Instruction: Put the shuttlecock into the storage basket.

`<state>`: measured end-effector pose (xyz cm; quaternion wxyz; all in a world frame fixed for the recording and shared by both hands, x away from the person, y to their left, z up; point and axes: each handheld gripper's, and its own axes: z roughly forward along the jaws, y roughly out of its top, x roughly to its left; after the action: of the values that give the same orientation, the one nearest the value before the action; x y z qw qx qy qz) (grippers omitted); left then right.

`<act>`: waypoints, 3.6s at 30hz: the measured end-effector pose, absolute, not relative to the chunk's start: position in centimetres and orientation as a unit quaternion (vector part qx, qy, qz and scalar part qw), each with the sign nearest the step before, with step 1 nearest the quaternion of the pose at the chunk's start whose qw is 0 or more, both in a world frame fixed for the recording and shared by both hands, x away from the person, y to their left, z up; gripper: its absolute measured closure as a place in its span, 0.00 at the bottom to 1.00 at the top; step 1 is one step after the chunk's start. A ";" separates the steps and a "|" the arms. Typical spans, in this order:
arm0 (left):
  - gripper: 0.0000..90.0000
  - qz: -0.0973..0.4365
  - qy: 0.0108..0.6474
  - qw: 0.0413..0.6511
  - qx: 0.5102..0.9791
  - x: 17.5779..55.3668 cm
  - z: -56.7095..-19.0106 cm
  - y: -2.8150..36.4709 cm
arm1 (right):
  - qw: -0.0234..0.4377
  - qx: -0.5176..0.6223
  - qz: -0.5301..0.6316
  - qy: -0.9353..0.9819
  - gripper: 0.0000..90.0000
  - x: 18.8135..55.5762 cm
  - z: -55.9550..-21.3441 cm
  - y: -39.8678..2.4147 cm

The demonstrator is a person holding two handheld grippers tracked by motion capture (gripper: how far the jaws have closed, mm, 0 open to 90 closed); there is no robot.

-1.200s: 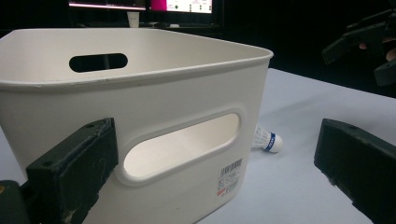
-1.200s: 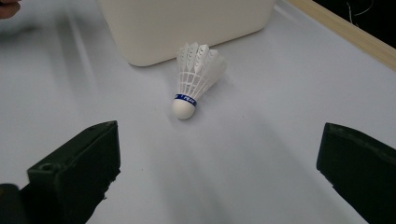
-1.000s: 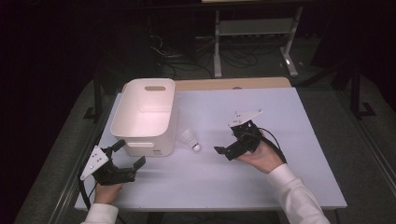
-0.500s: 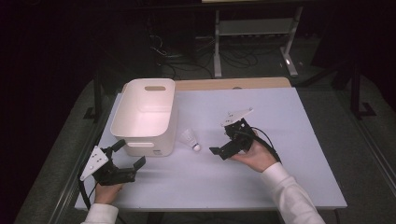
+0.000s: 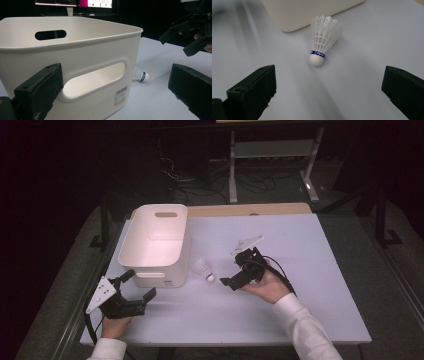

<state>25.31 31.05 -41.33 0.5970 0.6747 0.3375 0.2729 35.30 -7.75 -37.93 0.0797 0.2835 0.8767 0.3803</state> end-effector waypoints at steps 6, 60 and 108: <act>0.00 0.274 0.336 0.596 0.676 25.3 -41.3 31.0 | 0.080 0.287 0.375 0.878 0.00 35.6 -38.2 -7.5; 0.00 0.275 0.335 0.602 0.671 25.3 -41.2 31.2 | 0.032 0.316 0.331 0.889 0.00 37.8 -41.5 -2.3; 0.00 0.271 0.336 0.600 0.674 25.4 -41.3 31.3 | 0.030 0.318 0.291 0.902 0.71 38.2 -42.9 -0.4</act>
<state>25.45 31.32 -41.33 0.6000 0.6738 0.3356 0.2709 38.23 -0.38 -42.92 0.0299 0.3179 0.9019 0.2908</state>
